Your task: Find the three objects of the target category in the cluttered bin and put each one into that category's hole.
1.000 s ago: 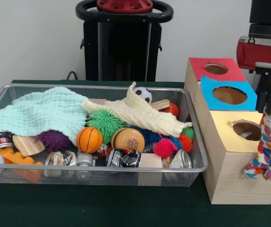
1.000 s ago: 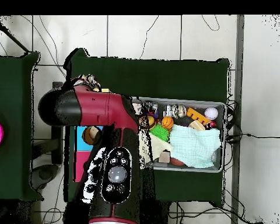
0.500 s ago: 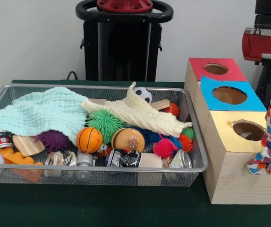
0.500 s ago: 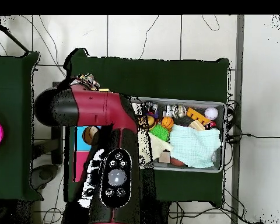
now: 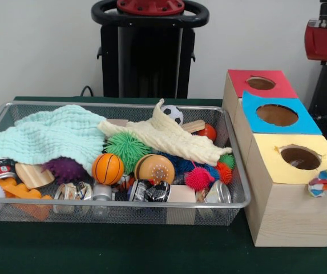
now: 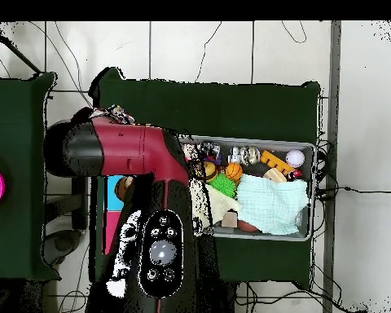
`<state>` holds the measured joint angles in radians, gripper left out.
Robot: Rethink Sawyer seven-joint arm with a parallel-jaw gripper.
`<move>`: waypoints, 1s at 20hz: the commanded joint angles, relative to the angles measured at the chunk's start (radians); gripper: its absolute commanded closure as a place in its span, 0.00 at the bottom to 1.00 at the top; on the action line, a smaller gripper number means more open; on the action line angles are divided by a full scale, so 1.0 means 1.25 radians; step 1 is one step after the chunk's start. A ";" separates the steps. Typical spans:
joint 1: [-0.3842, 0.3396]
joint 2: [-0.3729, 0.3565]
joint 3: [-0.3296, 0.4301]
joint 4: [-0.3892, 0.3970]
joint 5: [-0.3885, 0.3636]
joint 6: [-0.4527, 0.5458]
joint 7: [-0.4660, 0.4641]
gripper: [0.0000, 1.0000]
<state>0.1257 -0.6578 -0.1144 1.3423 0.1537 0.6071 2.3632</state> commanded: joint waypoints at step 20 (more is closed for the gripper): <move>-0.061 -0.046 0.097 0.151 -0.042 0.107 -0.066 1.00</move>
<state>0.0904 -0.7256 -0.0842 1.4126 0.1495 0.6175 2.3632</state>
